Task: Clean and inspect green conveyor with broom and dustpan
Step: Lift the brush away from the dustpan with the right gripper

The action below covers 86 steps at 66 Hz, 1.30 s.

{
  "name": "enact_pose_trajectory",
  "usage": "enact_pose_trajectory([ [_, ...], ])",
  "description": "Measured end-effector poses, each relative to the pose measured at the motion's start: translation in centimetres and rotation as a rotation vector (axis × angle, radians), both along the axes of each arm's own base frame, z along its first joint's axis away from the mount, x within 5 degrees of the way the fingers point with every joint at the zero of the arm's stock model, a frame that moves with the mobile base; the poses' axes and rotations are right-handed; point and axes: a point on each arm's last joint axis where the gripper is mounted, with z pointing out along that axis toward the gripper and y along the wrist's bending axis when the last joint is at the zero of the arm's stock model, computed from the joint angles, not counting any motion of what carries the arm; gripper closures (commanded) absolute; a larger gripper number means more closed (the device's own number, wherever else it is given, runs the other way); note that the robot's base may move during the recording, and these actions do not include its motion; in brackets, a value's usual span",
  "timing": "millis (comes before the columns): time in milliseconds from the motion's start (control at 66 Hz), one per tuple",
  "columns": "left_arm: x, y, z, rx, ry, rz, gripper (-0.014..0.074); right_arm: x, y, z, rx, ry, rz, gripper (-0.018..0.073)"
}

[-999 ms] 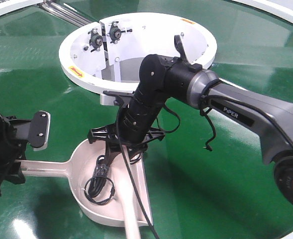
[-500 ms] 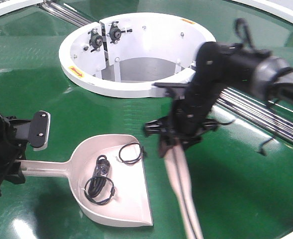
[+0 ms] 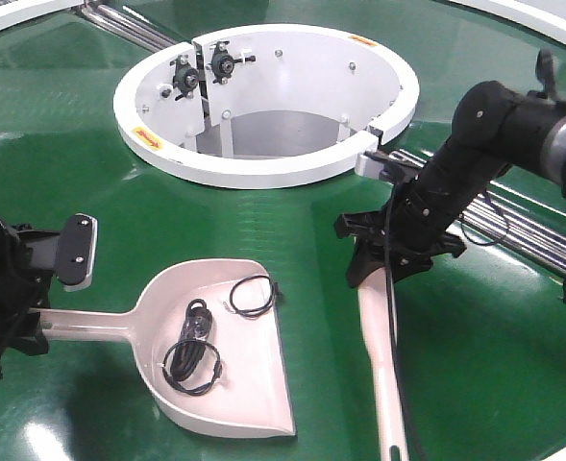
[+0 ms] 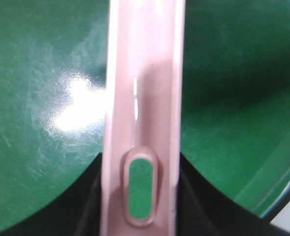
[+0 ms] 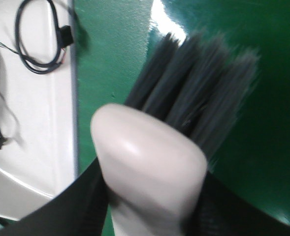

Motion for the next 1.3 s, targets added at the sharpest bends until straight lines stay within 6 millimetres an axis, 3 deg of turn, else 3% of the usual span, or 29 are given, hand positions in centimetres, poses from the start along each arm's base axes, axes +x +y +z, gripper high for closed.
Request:
enact_pose_trajectory([
  [651, 0.0, 0.0, 0.0, -0.001, 0.000, 0.000, 0.0619, 1.1, 0.6, -5.2, 0.049, 0.136, -0.009, 0.0561],
  [1030, 0.0, 0.0, 0.0, -0.001, 0.000, 0.000, 0.0619, 1.0, 0.7, -5.5, 0.052, 0.158, -0.004, 0.0545],
  [1302, 0.0, 0.0, 0.0, -0.001, 0.000, 0.000, 0.0619, 1.0, 0.7, -5.5, 0.052, 0.158, -0.004, 0.0421],
])
